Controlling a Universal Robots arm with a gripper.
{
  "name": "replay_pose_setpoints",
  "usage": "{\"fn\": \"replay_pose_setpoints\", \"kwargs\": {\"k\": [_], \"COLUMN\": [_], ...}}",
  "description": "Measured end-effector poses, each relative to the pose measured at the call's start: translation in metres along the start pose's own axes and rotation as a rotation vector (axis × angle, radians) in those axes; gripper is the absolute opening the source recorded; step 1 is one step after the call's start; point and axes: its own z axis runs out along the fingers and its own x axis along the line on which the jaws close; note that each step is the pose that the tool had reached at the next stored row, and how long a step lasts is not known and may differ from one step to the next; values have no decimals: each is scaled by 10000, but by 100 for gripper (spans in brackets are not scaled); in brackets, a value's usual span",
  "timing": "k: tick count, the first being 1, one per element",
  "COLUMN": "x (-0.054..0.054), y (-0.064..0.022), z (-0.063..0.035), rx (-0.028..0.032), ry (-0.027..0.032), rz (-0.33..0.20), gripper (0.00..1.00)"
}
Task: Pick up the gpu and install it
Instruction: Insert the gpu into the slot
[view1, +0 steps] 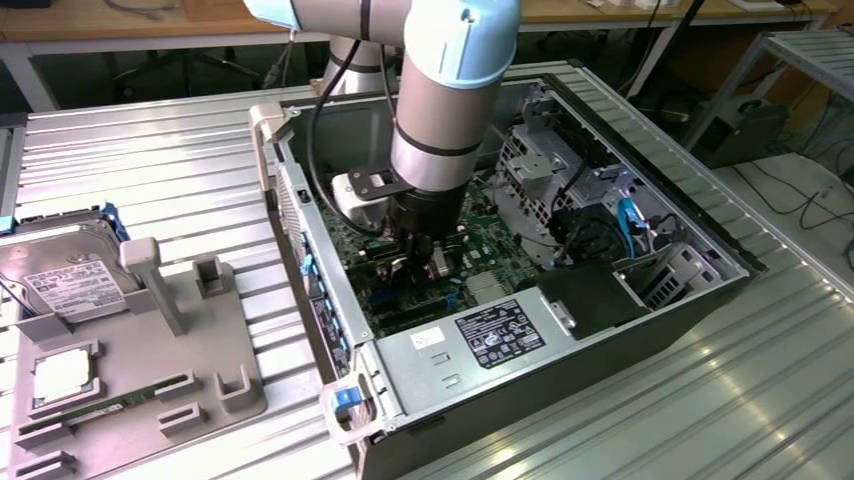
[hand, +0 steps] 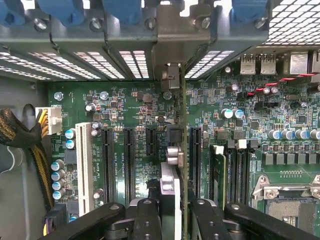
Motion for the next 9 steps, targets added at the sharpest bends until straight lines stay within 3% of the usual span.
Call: {"fn": "replay_pose_setpoints", "kwargs": {"k": [9], "x": [-1], "y": [0], "z": [-29], "rx": [2], "ry": [-4], "rz": [1], "gripper": [28]}}
